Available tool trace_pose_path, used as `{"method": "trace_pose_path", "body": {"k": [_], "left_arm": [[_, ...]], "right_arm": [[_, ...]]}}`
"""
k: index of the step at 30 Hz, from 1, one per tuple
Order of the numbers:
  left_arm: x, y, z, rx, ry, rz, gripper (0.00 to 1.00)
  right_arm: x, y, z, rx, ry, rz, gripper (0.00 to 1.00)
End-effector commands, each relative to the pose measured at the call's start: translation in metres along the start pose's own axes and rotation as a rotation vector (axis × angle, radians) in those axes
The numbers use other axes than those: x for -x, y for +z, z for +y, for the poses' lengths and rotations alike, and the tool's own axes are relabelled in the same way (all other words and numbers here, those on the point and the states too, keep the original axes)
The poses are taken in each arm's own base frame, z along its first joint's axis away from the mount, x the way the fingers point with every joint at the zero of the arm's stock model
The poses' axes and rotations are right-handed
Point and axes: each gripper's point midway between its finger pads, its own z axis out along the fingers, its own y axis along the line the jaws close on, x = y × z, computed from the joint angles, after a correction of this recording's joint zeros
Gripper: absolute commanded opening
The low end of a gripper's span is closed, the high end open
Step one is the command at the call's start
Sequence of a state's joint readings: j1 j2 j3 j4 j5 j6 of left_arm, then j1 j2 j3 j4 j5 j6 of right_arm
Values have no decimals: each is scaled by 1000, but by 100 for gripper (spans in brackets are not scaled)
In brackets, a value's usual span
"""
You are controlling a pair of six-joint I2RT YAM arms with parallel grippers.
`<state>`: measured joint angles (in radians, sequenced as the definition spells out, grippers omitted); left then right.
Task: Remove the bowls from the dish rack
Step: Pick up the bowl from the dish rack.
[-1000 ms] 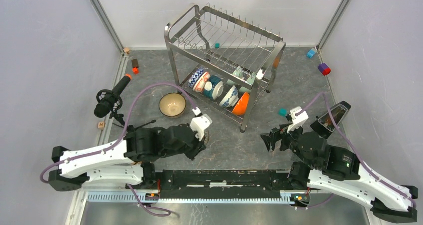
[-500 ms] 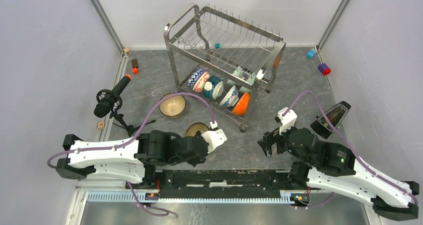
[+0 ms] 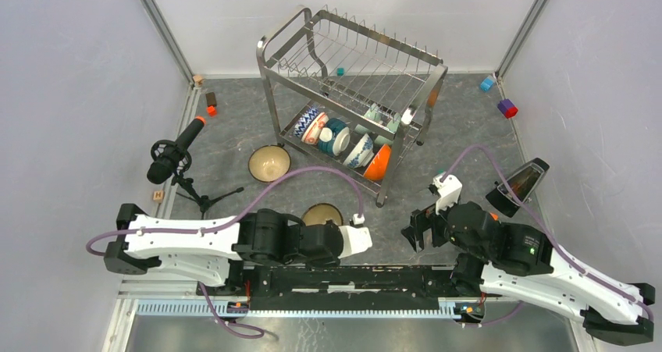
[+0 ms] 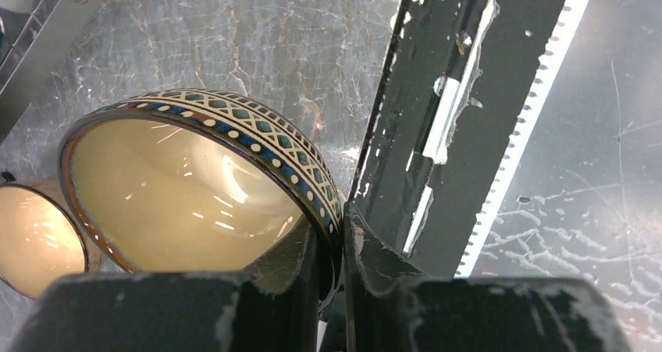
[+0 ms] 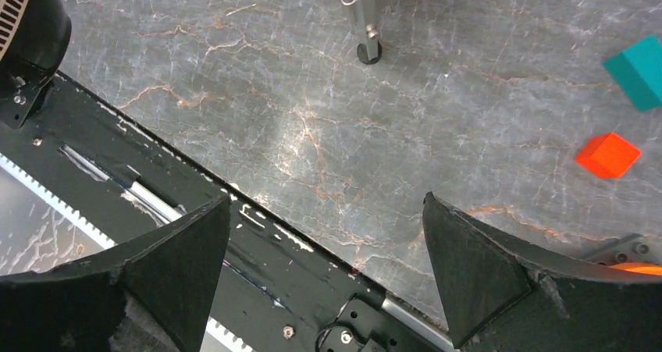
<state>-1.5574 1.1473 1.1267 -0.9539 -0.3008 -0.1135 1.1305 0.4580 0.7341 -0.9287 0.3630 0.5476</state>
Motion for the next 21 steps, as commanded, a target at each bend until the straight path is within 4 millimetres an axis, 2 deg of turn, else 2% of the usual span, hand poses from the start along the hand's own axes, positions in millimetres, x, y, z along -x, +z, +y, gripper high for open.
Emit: {"method": "trace_pose_path", "body": {"k": [1, 7, 14, 21], "left_arm": [[17, -8, -2, -16, 151, -49, 2], [2, 0, -3, -33, 288, -6, 2], [-4, 7, -6, -61, 441, 31, 2], [-20, 37, -15, -116, 674, 135, 2]], "right_arm": [[-5, 3, 9, 49, 59, -7, 98], [-15, 17, 18, 83, 70, 11, 98], [-5, 34, 42, 163, 137, -36, 98], [-10, 47, 57, 219, 195, -29, 92]]}}
